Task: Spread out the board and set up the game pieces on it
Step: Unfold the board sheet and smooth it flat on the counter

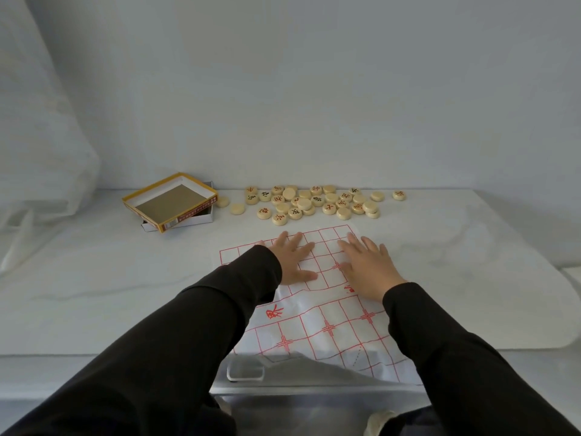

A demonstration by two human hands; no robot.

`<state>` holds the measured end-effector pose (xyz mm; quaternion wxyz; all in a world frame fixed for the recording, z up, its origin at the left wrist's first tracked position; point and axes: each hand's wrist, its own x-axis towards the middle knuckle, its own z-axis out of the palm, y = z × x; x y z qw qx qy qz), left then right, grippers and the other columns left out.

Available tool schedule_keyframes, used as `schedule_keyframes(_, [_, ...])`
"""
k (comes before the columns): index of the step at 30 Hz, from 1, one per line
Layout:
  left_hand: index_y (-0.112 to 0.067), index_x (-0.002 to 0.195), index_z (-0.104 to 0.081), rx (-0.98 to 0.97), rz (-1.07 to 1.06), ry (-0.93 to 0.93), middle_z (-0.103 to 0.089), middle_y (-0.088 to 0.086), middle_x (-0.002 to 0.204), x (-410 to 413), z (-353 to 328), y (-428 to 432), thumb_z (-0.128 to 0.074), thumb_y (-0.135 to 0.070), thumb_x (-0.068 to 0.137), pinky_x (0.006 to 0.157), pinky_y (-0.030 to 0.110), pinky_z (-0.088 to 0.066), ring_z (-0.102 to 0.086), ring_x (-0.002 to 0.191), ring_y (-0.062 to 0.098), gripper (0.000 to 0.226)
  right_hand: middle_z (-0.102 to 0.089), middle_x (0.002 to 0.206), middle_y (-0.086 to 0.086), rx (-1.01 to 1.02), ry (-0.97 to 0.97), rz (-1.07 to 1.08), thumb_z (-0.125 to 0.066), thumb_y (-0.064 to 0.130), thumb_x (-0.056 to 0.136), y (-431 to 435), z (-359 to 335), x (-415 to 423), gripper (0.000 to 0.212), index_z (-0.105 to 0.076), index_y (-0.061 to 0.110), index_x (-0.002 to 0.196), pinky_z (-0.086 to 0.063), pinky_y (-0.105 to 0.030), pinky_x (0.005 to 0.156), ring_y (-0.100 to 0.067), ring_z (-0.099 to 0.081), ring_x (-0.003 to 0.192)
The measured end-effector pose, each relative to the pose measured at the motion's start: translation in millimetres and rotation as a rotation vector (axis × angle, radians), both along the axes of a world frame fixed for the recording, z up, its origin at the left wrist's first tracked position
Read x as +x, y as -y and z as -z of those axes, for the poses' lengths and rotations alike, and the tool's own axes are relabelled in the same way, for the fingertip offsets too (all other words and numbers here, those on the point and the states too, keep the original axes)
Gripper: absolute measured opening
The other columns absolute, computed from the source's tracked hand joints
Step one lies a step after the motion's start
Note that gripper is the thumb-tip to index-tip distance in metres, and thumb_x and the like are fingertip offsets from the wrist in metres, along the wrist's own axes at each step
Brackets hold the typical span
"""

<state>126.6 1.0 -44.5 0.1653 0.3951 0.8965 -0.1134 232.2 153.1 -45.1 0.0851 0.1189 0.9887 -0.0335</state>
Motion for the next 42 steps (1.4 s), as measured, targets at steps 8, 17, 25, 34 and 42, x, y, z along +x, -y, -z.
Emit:
schedule_keyframes(8, [-0.034, 0.148, 0.004, -0.016, 0.119, -0.039, 0.010, -0.003, 0.157, -16, 2, 0, -0.029, -0.068, 0.087, 0.113, 0.058, -0.012, 0.006, 0.145, 0.025, 0.078, 0.003, 0.160, 0.003, 0.026, 0.097, 0.078, -0.022, 0.053, 0.098, -5, 7, -11, 0.063, -0.004, 0.025, 0.151, 0.001, -0.055, 0.114, -0.020, 0.001, 0.147])
schedule_keyframes(17, [-0.025, 0.149, -0.004, 0.120, -0.254, 0.048, -0.002, 0.006, 0.157, -14, 7, 13, -0.035, -0.065, 0.088, 0.113, 0.055, -0.016, -0.004, 0.143, 0.032, 0.079, 0.003, 0.160, -0.002, 0.097, 0.165, 0.193, -0.019, 0.061, 0.094, -10, 7, -12, 0.071, -0.002, 0.024, 0.151, 0.001, -0.059, 0.113, -0.023, -0.002, 0.147])
schedule_keyframes(25, [-0.030, 0.149, 0.002, 0.103, -0.203, 0.001, 0.007, 0.000, 0.157, -25, 15, 28, -0.035, -0.073, 0.081, 0.111, 0.061, -0.010, 0.006, 0.144, 0.028, 0.088, -0.004, 0.159, -0.005, 0.102, 0.136, 0.218, -0.021, 0.059, 0.095, -9, -8, -28, 0.069, -0.013, 0.018, 0.151, -0.002, -0.056, 0.114, -0.025, -0.005, 0.146])
schedule_keyframes(34, [-0.012, 0.149, 0.008, 0.132, -0.305, 0.001, 0.013, 0.004, 0.157, -29, 17, 29, -0.038, -0.079, 0.074, 0.115, 0.052, -0.004, 0.010, 0.144, 0.024, 0.110, 0.010, 0.158, -0.009, 0.091, -0.025, -0.065, -0.029, 0.047, 0.099, -1, -13, -129, 0.064, -0.003, 0.022, 0.152, -0.006, -0.052, 0.116, -0.030, 0.003, 0.146])
schedule_keyframes(42, [-0.013, 0.148, 0.010, 0.109, -0.280, 0.026, 0.015, 0.004, 0.156, -46, 19, 25, -0.038, -0.082, 0.071, 0.114, 0.053, -0.002, 0.012, 0.144, 0.026, 0.114, 0.003, 0.159, -0.004, 0.097, 0.021, -0.078, -0.026, 0.038, 0.102, -22, -1, -172, 0.053, -0.008, 0.027, 0.151, -0.010, -0.051, 0.115, -0.026, -0.002, 0.146])
